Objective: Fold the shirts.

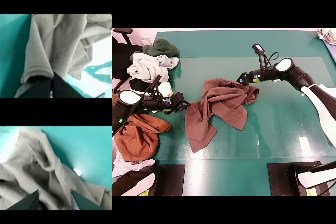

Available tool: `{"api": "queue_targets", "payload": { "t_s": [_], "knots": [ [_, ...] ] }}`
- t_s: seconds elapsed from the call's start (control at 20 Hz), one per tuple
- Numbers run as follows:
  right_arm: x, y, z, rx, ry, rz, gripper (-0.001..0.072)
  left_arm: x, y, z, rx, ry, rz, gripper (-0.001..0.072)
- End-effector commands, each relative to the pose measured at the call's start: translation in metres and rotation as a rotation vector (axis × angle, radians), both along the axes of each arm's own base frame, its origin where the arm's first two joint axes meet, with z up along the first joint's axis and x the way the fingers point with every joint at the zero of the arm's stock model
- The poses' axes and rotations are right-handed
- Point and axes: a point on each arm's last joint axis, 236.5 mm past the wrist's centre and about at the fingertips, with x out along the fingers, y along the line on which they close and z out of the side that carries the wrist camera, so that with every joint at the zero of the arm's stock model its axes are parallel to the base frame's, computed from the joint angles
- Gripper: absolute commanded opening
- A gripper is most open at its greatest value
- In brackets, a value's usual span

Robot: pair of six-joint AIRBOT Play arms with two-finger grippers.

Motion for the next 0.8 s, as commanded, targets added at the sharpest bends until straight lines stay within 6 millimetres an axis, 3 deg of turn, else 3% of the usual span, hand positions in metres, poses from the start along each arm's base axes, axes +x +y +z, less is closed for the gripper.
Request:
{"api": "queue_targets", "payload": {
  "t_s": [0.0, 0.2, 0.45, 0.6, 0.65, 0.75],
  "knots": [
    [0.002, -0.002, -0.012, -0.096, -0.039, 0.047, 0.0449, 0.001, 0.0, 0.001, 0.0, -0.003, 0.002, 0.0026],
    [-0.007, -0.013, -0.049, -0.275, -0.056, 0.172, 0.045, 0.0, 0.0, 0.001, 0.0, 0.0, -0.001, 0.0025],
    [0.031, -0.02, -0.039, -0.294, -0.196, 0.078, 0.0449, 0.001, 0.0, 0.001, 0.0, -0.003, 0.002, 0.0026],
    [0.026, 0.0, -0.056, -0.23, -0.141, 0.073, 0.0443, 0.002, 0.001, 0.001, 0.0, -0.006, 0.007, 0.0026],
    [0.02, 0.01, -0.063, -0.206, -0.111, 0.083, 0.0373, 0.002, 0.001, 0.001, -0.001, -0.005, 0.01, 0.0026],
    [0.013, 0.026, -0.066, -0.177, -0.092, 0.099, 0.0038, 0.003, 0.001, 0.001, -0.011, 0.007, 0.029, 0.0025]
  ]
}}
